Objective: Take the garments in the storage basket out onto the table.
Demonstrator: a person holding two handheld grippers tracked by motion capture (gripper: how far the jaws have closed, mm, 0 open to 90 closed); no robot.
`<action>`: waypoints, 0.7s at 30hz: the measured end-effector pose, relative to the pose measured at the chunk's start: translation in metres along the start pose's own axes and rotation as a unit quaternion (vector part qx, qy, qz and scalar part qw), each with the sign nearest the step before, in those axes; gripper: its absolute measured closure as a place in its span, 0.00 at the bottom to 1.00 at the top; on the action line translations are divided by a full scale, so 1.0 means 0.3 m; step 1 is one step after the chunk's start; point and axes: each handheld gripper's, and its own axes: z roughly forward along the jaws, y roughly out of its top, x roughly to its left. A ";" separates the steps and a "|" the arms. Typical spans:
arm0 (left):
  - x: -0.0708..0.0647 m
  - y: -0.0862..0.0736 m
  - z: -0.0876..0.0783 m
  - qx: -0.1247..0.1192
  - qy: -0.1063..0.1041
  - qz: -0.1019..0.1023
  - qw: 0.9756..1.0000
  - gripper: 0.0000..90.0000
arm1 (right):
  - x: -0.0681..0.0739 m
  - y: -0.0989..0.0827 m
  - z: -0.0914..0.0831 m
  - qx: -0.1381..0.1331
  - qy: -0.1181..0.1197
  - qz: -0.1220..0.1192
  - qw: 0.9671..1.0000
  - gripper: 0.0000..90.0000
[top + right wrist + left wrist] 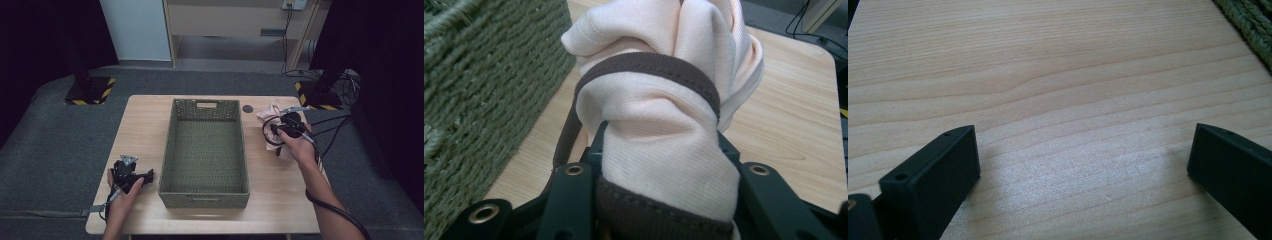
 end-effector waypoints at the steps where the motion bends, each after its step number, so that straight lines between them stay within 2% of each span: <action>1: 0.000 0.000 0.000 0.000 0.000 0.000 1.000 0.00 | 0.000 -0.004 0.005 0.001 0.000 0.000 1.000 0.66; 9: 0.000 0.000 0.000 0.000 0.000 0.000 1.000 0.00 | 0.008 -0.041 0.042 0.013 0.000 0.004 1.000 0.66; 21: 0.000 0.000 0.000 0.000 0.000 0.000 1.000 0.00 | 0.025 -0.059 0.070 0.019 0.000 0.000 1.000 0.65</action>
